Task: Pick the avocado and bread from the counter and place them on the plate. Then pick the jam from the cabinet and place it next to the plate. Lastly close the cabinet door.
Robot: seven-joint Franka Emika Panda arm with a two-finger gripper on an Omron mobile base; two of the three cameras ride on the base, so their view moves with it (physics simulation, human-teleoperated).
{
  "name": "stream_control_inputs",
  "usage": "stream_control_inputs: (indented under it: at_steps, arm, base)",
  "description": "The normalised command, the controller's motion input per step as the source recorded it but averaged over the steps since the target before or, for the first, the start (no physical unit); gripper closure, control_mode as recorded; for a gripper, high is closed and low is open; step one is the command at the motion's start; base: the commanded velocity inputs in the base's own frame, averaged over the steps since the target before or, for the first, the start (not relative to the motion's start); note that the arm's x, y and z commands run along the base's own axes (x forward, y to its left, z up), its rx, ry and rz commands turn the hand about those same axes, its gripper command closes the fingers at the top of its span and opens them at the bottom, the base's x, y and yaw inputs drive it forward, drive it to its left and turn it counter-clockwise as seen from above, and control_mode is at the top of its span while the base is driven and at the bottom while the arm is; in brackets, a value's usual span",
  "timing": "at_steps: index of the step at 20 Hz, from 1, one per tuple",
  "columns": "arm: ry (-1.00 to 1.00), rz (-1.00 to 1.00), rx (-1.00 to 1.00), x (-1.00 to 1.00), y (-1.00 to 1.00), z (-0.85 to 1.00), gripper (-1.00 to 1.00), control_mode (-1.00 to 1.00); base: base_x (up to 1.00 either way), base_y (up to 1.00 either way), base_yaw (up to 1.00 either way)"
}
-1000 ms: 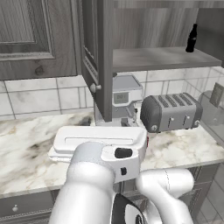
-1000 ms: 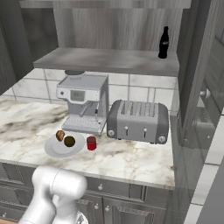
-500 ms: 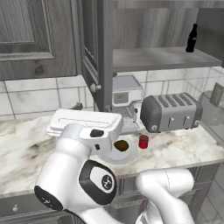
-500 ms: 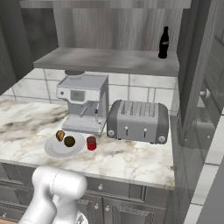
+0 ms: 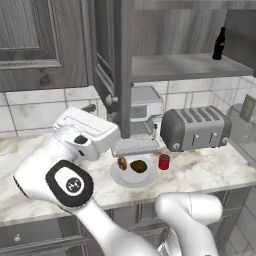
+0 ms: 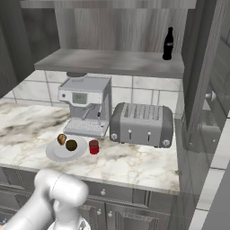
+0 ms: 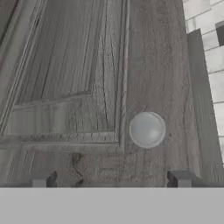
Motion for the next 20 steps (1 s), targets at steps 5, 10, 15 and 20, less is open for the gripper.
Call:
stream_control_inputs:
  at_steps: [5, 10, 15, 20]
  arm:
    - [0.00, -0.32, 0.06, 0.46, -0.82, 0.00, -1.00, -1.00]
    - [0.00, -0.11, 0.16, 0.42, -1.00, 0.00, -1.00, -1.00]
    - [0.00, 0.01, 0.24, 0.29, -1.00, 0.00, -1.00, -1.00]
    - [0.00, 0.14, 0.31, 0.49, -0.96, 0.00, -1.00, -1.00]
  base:
    - [0.00, 0.00, 0.00]
    - [0.00, 0.00, 0.00]
    - [0.00, 0.00, 0.00]
    - [0.00, 0.00, 0.00]
